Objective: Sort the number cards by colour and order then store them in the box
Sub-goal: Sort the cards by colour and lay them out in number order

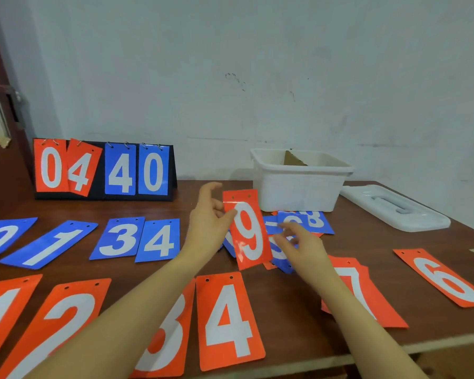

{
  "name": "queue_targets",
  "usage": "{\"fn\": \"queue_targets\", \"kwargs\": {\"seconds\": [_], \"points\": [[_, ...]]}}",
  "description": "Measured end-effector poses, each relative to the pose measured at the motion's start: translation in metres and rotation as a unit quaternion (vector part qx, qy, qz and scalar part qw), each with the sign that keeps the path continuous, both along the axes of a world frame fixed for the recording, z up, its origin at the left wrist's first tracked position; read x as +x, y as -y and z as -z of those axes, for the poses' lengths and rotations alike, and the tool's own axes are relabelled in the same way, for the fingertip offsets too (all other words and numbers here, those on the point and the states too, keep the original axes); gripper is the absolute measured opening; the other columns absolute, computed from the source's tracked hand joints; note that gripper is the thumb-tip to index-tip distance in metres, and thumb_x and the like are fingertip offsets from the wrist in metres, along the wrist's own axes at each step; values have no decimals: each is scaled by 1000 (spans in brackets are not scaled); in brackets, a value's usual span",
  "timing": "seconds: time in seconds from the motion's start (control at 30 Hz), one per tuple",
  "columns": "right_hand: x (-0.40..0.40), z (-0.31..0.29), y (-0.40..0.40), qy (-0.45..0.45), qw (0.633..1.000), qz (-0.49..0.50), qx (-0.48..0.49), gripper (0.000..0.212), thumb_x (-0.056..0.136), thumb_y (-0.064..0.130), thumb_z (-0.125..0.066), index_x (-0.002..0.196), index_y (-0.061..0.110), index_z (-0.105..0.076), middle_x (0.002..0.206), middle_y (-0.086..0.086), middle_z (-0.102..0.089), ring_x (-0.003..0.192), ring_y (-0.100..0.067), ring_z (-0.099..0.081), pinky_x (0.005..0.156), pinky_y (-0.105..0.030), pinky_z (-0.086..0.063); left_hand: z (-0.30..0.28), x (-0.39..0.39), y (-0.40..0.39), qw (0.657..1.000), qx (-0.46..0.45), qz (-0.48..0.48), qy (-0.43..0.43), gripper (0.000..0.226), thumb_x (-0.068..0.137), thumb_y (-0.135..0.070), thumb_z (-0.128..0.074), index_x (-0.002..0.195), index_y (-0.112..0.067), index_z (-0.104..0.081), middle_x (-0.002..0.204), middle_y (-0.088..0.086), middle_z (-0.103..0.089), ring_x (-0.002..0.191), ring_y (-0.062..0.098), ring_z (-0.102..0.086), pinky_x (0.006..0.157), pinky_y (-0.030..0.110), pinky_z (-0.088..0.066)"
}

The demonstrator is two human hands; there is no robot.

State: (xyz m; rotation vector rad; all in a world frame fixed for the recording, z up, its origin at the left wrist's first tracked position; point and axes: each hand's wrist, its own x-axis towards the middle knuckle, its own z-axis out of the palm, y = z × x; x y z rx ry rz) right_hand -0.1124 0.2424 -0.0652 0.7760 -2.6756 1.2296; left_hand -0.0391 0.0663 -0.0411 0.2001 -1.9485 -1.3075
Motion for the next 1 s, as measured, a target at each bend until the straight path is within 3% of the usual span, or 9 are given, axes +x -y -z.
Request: {"fn": "queue_targets", "kwargs": {"seconds": [0.07, 0.13, 0.27, 0.53, 0.6, 0.73, 0.83, 0.93, 1.0], "points": [[-2, 5, -8, -48, 969, 22, 240, 33, 97, 42, -41, 120, 25, -56, 115, 6, -60, 109, -15, -56, 104, -34, -31, 4, 1, 6, 1000, -6, -18, 14, 46, 84, -11, -65, 118, -25, -39, 83, 5, -62, 79, 14, -64, 67, 27, -55], [-6, 7, -11, -68, 941, 62, 324, 30, 97, 44, -34, 103, 26, -57, 107, 4, -58, 113, -18, -54, 107, -40, -21, 7, 3, 9, 999, -24, -22, 35, 36, 86, -14, -64, 111, -25, -41, 82, -3, -60, 80, 11, -64, 62, 21, -53], [-7, 8, -8, -134, 937, 43, 321, 39, 94, 49, -40, 129, 33, -50, 134, 3, -42, 127, -20, -36, 108, -40, -18, 8, 3, 9, 996, -57, -44, 46, 32, 89, -18, -60, 117, -22, -45, 84, -12, -55, 78, 5, -60, 56, 9, -45], [14, 11, -19, -157, 949, -74, 265, 29, 91, 51, -46, 115, 43, -62, 131, 15, -40, 122, -12, -30, 104, -34, -12, -8, 0, 6, 991, -100, -76, -42, 36, 91, -15, -55, 126, -19, -48, 92, -8, -57, 80, 3, -58, 68, 17, -49], [20, 11, -20, -156, 956, -73, 238, 25, 91, 48, -50, 106, 39, -67, 122, 16, -45, 118, -9, -32, 98, -30, -12, -8, -1, 4, 976, -191, -90, -59, 31, 90, -15, -55, 121, -17, -53, 97, -3, -62, 86, 16, -62, 73, 29, -52], [28, 14, -21, -137, 958, 21, 251, 29, 91, 48, -48, 114, 36, -61, 118, 10, -50, 116, -15, -38, 98, -32, -19, 2, -8, 6, 870, -462, -147, -90, 15, 84, -12, -58, 97, -12, -65, 82, 5, -65, 67, 26, -61, 55, 36, -49], [24, 13, -24, -107, 942, 25, 317, 44, 92, 54, -39, 132, 36, -47, 134, 6, -46, 127, -19, -35, 107, -42, -17, 12, -10, 2, 860, -497, -112, -33, 14, 80, -10, -65, 93, -14, -69, 80, 5, -65, 68, 25, -62, 55, 36, -50], [15, 8, -23, -52, 937, 17, 345, 59, 90, 58, -39, 141, 30, -36, 151, 2, -32, 139, -21, -27, 113, -50, -6, 20, -11, -10, 895, -435, -43, 88, 21, 90, -24, -56, 104, -16, -69, 98, 4, -64, 92, 22, -60, 77, 36, -47], [12, 8, -21, -59, 941, 39, 330, 63, 87, 60, -43, 140, 26, -36, 150, -1, -31, 138, -22, -27, 114, -48, -9, 23, -15, -14, 903, -395, -4, 170, 27, 91, -32, -53, 108, -18, -68, 104, 3, -63, 99, 19, -57, 83, 34, -47]]}}
